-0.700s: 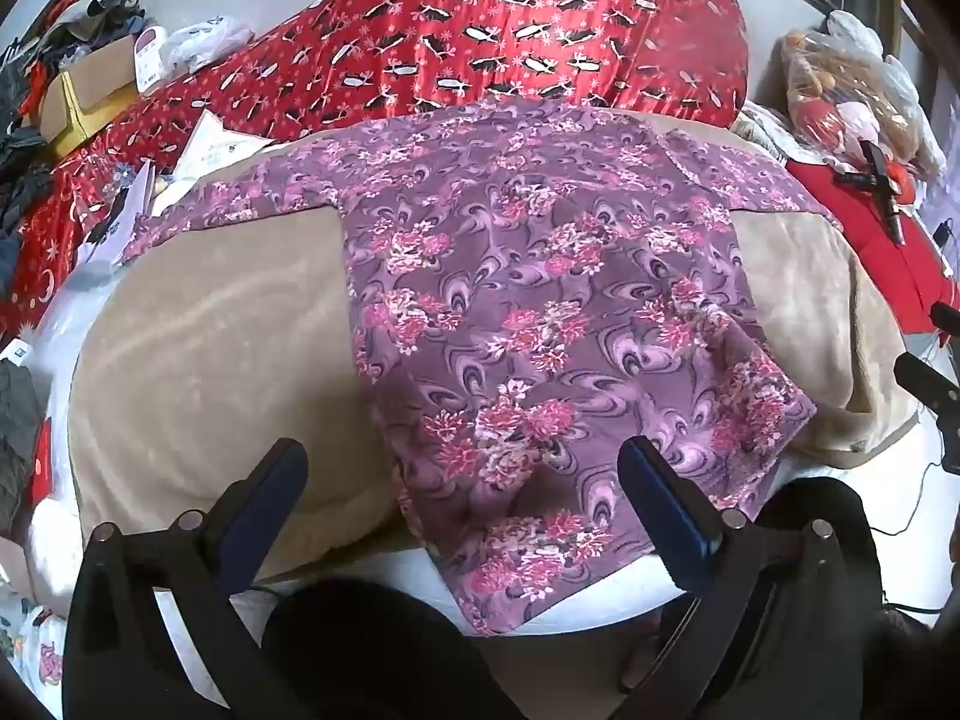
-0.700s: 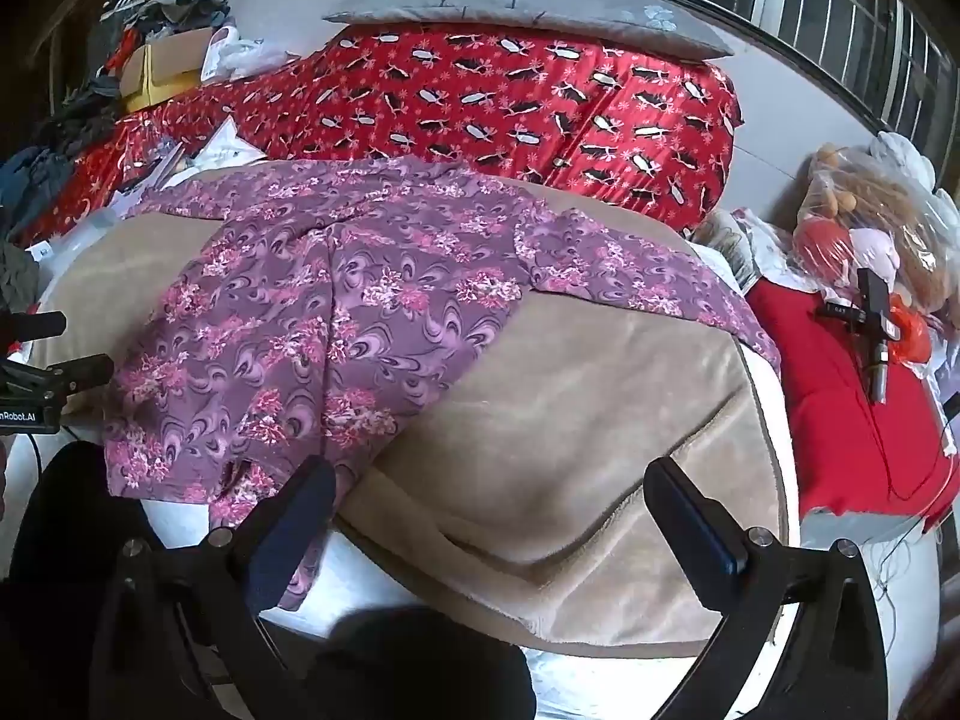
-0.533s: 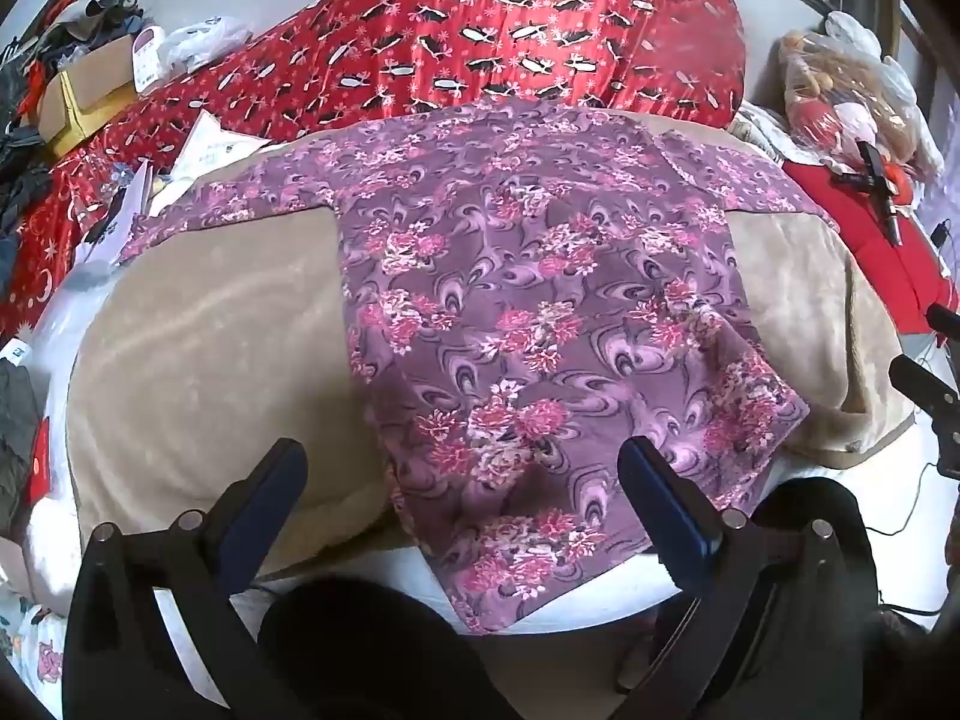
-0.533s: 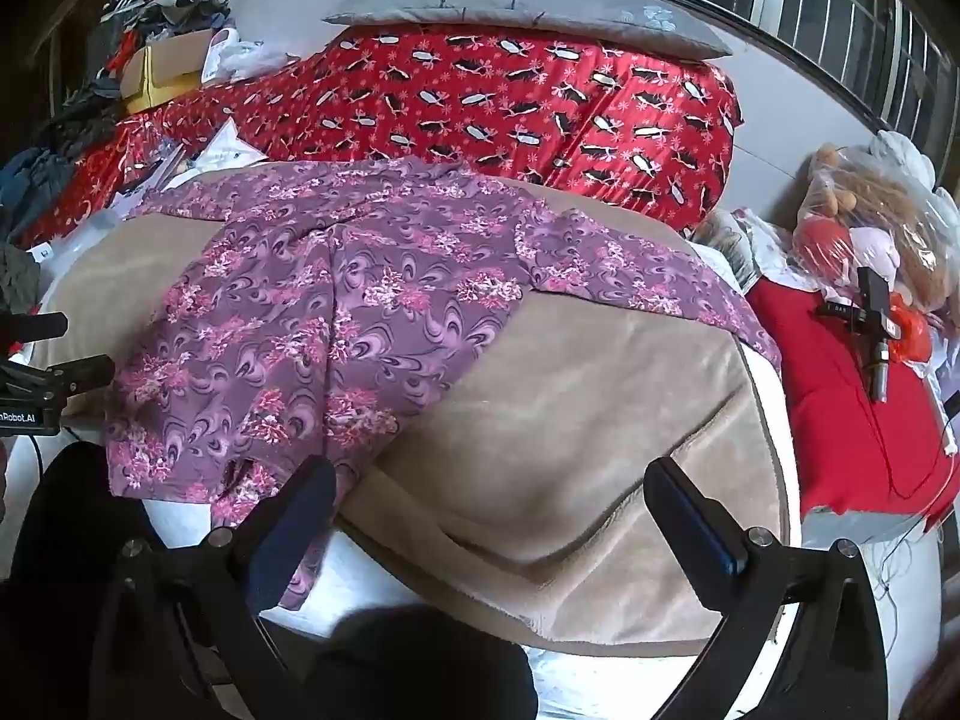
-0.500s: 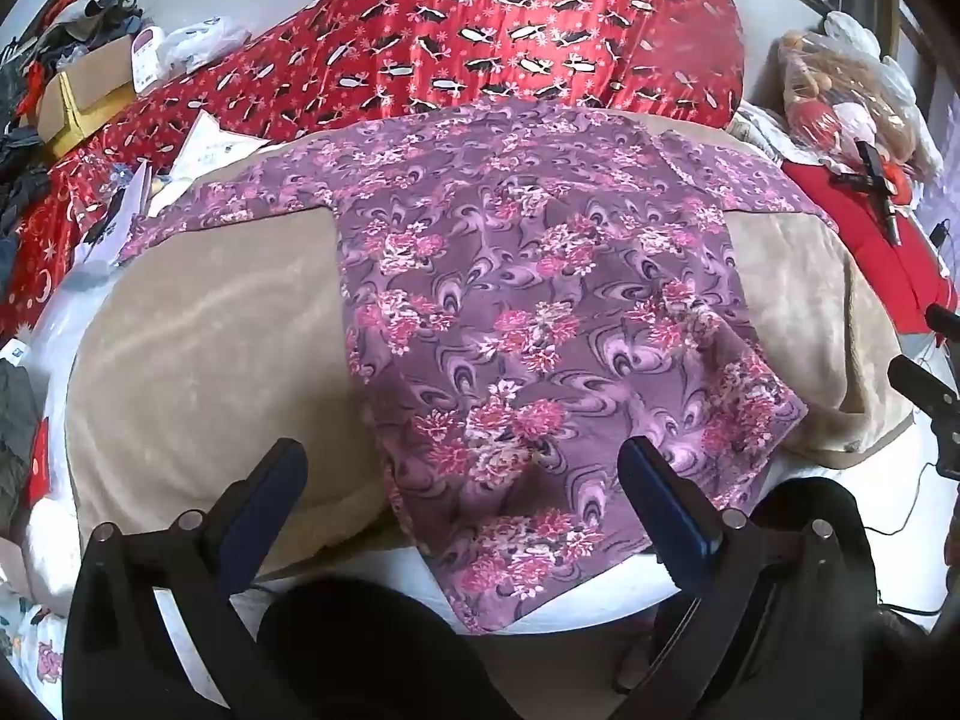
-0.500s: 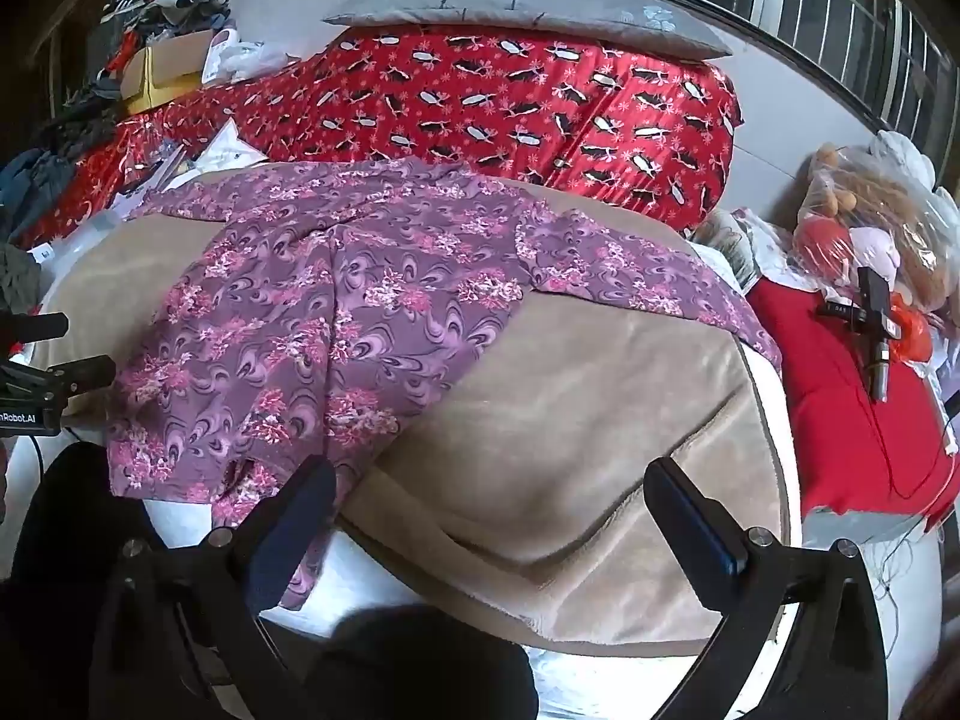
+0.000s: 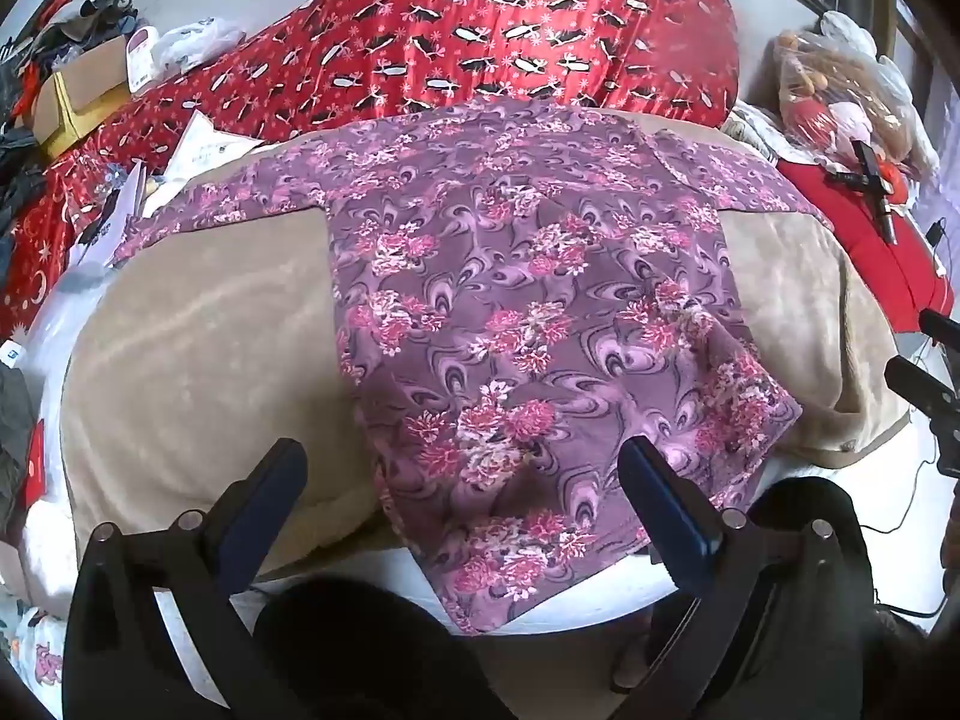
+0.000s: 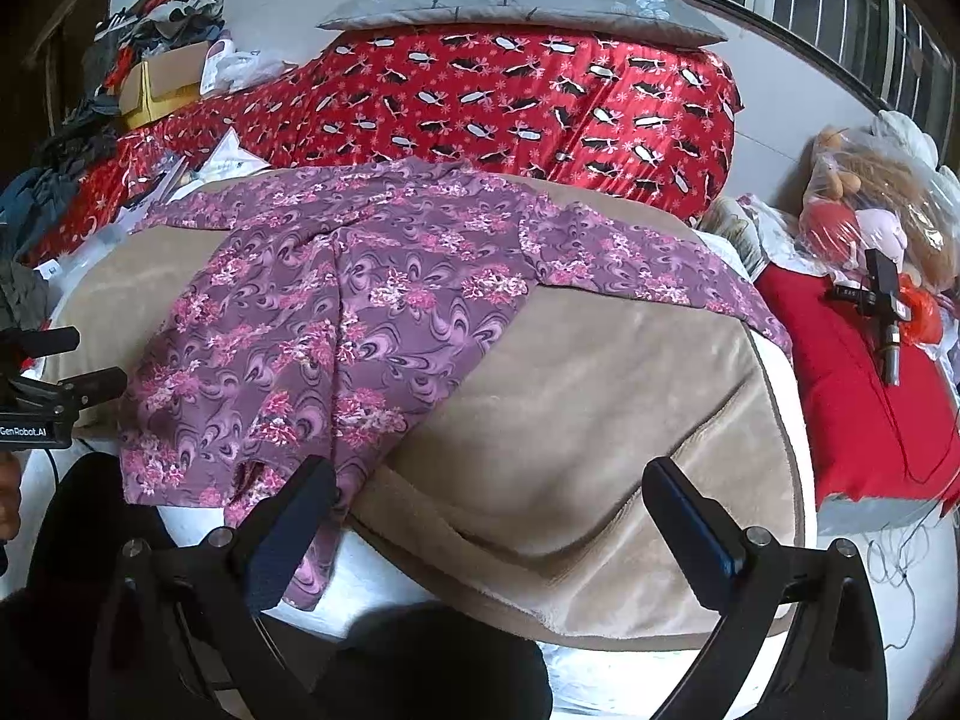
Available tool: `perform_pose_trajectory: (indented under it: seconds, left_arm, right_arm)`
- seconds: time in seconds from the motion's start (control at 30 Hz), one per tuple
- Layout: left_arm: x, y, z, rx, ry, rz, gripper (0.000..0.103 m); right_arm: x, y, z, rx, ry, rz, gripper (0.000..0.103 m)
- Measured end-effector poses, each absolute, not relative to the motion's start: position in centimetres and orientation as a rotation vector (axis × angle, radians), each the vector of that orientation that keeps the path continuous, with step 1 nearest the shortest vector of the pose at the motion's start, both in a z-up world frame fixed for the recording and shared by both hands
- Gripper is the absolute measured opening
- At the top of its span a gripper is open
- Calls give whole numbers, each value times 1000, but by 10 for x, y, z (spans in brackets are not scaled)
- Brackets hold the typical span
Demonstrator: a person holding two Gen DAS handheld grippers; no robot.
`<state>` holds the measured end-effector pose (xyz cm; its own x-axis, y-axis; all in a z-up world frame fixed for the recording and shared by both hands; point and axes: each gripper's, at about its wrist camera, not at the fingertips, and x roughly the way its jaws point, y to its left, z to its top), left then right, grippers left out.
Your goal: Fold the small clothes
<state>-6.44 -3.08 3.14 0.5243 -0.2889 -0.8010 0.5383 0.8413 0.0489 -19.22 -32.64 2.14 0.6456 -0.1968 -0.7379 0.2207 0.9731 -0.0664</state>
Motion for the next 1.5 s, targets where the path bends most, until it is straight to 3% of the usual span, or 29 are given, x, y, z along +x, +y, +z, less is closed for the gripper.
perform_pose_trajectory:
  seconds: [0.67,0.73,0.87,1.17,1.2,1.27,1.3,1.33,1.37,1.4,1.43,1.5]
  left_arm:
    - [-44,-25,21,285,930,-484,103]
    - [-33,-18,19,255,959,-469,103]
    - [-7,3,8,219,1048,-406,103]
    - [-10,-9,-45,139,1346,-556,102]
    - [-13,-12,-46,138,1346,-561,98]
    - [-15,-15,-45,147,1341,-562,73]
    - [-15,-15,-43,145,1332,-558,64]
    - [-16,-14,-41,140,1329,-560,43]
    - [-13,-12,-38,129,1323,-559,26]
    - [-11,-7,-35,108,1313,-554,18]
    - [-6,-2,-32,75,1309,-564,4]
    - [0,11,-22,-6,1307,-581,3]
  right_arm:
    - [-187,-328,16,50,840,-222,101]
    - [-184,-331,14,62,847,-217,98]
    - [-177,-352,4,178,897,-197,82]
    - [-138,-367,-44,424,1032,-70,77]
    - [-133,-363,-50,424,1064,-62,71]
    - [-122,-353,-61,450,1099,-9,66]
    - [-118,-348,-66,463,1105,15,54]
    - [-114,-344,-68,475,1101,33,48]
    - [-113,-339,-70,478,1096,47,39]
    - [-113,-336,-69,469,1083,51,18]
    - [-114,-333,-65,452,1057,56,5]
    - [-120,-335,-50,446,998,73,5]
